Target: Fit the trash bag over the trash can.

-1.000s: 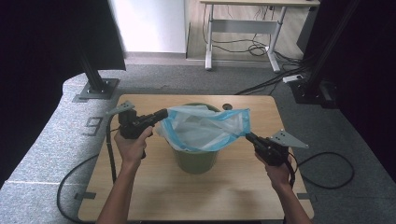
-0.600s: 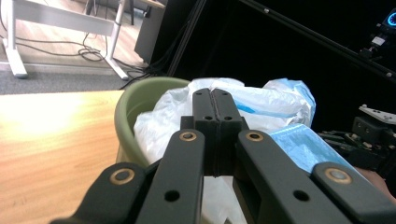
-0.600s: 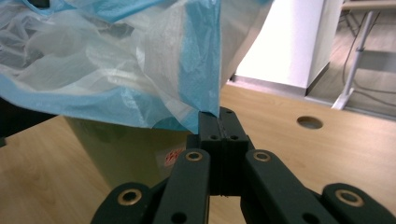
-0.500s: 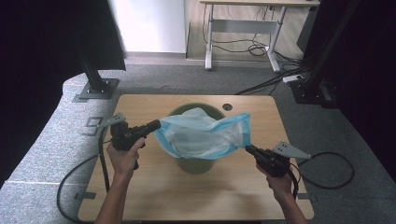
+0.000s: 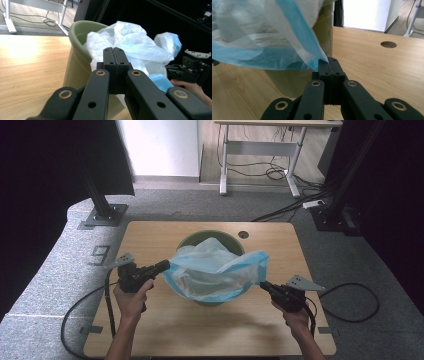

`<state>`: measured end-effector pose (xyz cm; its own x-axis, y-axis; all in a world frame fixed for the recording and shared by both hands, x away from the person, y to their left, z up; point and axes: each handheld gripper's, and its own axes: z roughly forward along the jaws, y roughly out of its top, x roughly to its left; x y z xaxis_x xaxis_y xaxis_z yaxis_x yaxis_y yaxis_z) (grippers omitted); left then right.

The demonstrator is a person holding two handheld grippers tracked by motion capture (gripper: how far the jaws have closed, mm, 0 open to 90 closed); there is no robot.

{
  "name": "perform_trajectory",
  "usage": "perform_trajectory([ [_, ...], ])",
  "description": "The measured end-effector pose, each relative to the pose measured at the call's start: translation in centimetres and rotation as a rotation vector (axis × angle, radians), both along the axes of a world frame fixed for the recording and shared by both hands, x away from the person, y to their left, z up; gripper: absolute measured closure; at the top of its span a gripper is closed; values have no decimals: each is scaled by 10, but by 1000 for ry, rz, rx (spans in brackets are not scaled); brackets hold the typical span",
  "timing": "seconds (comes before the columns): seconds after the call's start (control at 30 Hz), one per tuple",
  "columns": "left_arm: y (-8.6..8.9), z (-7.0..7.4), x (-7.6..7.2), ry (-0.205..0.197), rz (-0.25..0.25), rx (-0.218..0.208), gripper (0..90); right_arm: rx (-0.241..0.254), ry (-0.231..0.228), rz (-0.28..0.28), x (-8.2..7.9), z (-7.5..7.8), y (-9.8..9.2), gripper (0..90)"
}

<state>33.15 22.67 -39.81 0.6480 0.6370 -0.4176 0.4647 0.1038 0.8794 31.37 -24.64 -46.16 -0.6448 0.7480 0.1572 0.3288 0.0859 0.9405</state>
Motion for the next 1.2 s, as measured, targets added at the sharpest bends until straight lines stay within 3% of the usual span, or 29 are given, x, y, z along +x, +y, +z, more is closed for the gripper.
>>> perform_trajectory([
  [0.2,6,-2,7,5,33,12,898,-12,58,1,20,-9,5,890],
  [0.37,10,-4,10,10,51,30,898,-19,64,-5,29,-11,10,890],
  [0.47,10,-5,9,16,47,12,898,-31,57,-12,30,-10,13,889],
  [0.53,9,0,3,-5,27,-10,897,-37,50,-16,28,-9,14,889],
  [0.63,3,15,-9,-51,-5,-1,858,-2,51,-19,22,-3,13,888],
  [0.77,-8,30,-18,-104,-3,56,702,-9,32,-26,18,8,14,887],
  [0.87,-16,35,-22,-116,-14,107,547,-17,23,-32,16,12,14,887],
  [1.0,-27,39,-21,-118,1,189,415,-19,28,-36,17,11,13,887],
  [1.1,-34,41,-12,-112,9,240,369,-23,30,-34,18,10,15,887],
  [1.2,-40,45,3,-102,18,279,384,-28,29,-32,19,11,17,887],
])
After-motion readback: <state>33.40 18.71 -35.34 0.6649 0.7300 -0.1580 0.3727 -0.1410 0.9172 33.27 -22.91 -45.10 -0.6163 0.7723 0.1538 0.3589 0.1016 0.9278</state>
